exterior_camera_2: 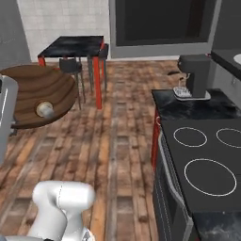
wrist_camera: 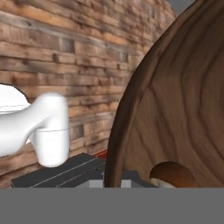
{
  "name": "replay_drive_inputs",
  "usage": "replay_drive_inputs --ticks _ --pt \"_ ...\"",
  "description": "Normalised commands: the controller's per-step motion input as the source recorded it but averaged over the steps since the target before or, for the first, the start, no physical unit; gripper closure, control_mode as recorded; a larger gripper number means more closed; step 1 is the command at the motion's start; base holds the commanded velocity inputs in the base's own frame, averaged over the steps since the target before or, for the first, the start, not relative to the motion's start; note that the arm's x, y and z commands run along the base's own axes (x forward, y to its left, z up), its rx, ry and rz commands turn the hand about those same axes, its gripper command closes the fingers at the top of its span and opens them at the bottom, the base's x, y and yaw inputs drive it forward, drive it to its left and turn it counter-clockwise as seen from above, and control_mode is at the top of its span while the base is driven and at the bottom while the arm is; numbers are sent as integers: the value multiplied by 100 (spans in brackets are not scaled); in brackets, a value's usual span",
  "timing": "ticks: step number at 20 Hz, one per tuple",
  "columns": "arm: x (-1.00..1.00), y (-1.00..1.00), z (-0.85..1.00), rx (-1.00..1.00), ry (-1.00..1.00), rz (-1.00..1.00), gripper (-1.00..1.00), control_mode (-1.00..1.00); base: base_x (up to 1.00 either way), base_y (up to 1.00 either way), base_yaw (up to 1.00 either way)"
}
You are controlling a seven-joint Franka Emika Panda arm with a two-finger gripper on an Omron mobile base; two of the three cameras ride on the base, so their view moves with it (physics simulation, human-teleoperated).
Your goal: Pick the mushroom from the sink and place it in the bowl. Then pick the bowl and place it in the microwave. Then close the microwave door and press the start button.
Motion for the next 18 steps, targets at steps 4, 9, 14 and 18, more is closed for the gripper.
replay_drive_inputs --ticks 4,9,14,18 --pt "0 0 0 0 0 0 100 100 1 -6 -49" --pt "0 0 0 0 0 0 100 100 6 -6 -53" --pt "0 0 0 0 0 0 100 100 14 -1 -54" --pt "0 0 0 0 0 0 100 100 16 0 -54"
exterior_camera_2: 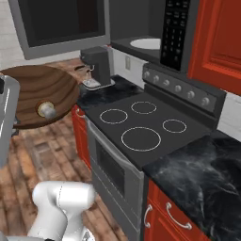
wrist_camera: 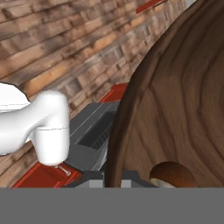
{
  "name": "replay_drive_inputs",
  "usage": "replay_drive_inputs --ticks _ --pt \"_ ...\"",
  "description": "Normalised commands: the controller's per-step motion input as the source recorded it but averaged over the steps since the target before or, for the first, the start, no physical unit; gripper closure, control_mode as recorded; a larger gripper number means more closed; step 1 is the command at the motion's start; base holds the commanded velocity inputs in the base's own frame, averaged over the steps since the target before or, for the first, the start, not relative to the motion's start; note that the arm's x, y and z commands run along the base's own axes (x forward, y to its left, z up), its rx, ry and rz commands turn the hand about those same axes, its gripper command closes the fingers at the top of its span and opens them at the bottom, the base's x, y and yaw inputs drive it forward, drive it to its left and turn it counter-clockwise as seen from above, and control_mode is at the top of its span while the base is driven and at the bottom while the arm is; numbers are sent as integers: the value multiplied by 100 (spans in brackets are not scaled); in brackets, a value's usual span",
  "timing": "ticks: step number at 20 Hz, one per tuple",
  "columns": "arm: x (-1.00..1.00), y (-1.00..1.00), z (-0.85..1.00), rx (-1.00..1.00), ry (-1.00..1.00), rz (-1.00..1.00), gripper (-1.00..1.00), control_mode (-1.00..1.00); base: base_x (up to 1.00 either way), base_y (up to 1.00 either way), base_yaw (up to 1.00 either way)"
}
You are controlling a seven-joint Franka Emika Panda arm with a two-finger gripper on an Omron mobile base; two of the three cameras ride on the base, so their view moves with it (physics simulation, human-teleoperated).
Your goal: Pick the mushroom from the sink and place it in the bowl. Then pick the bowl and place it in the microwave. Then close the microwave door and press the start button.
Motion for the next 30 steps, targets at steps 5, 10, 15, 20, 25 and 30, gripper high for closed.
replay_drive_inputs --ticks 5,10,15,20,25,30 --pt "0 0 0 0 0 0 100 100 16 0 -53" --pt "0 0 0 0 0 0 100 100 19 0 -53" --pt "0 0 0 0 0 0 100 100 33 19 -46" --pt "0 0 0 0 0 0 100 100 51 77 -32" --pt "0 0 0 0 0 0 100 100 62 93 -29" --pt "0 0 0 0 0 0 100 100 58 42 -36"
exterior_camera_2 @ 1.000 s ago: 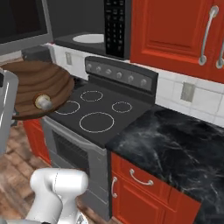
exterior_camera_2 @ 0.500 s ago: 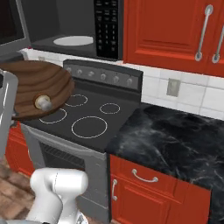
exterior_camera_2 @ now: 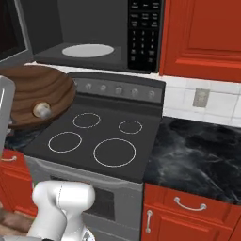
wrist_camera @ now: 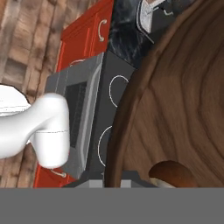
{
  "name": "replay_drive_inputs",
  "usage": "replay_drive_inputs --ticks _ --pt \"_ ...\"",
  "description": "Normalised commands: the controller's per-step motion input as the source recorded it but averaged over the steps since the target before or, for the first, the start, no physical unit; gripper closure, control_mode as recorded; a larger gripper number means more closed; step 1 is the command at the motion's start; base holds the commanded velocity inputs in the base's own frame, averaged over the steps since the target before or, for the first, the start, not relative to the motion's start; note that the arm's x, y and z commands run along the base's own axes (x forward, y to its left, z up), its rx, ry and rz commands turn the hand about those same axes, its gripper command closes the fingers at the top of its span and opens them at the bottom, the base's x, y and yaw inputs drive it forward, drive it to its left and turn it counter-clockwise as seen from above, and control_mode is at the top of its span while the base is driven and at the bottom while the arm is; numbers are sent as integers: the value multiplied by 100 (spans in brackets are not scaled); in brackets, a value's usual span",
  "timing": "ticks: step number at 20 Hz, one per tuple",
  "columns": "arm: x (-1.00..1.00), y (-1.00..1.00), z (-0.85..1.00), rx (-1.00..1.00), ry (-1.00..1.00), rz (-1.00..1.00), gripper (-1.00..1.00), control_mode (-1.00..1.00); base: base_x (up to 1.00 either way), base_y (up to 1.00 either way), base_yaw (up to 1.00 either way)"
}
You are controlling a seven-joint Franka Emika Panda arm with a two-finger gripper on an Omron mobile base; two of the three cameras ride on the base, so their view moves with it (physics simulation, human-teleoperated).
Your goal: Pick the mushroom from the sink and place it in the bowl. Then pick the bowl and place it in the microwave. Then close the microwave door and press the start button.
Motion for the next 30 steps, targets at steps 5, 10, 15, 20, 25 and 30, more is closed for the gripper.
replay_drive_inputs --ticks 5,10,15,20,25,30 --pt "0 0 0 0 0 0 100 100 54 2 -36" --pt "0 0 0 0 0 0 100 100 39 1 -33" --pt "0 0 0 0 0 0 100 100 3 27 -19" --pt "0 0 0 0 0 0 100 100 0 12 -4" --pt "0 0 0 0 0 0 100 100 0 0 1" --pt "0 0 0 0 0 0 100 100 9 0 16"
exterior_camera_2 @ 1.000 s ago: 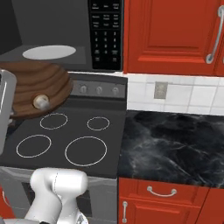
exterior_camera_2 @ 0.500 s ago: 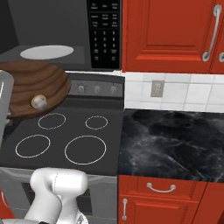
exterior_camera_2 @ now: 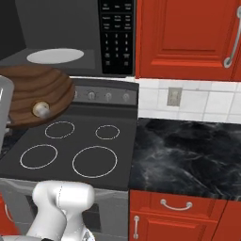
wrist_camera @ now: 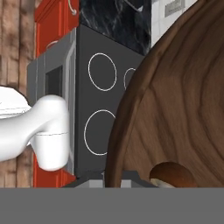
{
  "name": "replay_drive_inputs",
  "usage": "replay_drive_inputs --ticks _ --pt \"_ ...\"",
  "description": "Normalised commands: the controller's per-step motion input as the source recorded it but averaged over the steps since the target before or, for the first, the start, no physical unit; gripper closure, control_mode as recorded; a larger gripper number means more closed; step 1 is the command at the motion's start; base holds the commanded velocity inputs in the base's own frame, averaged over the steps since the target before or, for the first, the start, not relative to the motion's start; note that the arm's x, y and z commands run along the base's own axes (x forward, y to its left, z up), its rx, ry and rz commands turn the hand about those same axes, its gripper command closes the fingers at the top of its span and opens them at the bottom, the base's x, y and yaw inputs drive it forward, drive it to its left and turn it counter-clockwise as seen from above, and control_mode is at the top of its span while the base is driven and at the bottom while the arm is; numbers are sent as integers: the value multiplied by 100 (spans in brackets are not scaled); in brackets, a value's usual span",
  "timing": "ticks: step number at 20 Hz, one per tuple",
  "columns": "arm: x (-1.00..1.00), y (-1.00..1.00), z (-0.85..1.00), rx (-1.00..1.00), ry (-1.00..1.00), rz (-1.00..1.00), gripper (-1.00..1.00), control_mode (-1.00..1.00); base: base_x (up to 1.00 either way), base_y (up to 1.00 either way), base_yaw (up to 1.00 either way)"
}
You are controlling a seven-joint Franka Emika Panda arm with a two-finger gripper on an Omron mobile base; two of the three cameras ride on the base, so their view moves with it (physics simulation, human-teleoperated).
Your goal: Pick the mushroom from the sink and place it in the bowl. Then pick the bowl and place it in the microwave. Then close the microwave door and press the start button.
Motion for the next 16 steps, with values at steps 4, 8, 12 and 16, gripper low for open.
replay_drive_inputs --ticks 4,8,12,16 --pt "0 0 0 0 0 0 100 100 6 1 17" --pt "0 0 0 0 0 0 100 100 0 6 8" --pt "0 0 0 0 0 0 100 100 0 1 0" --pt "0 0 0 -1 0 0 100 -100 0 0 0"
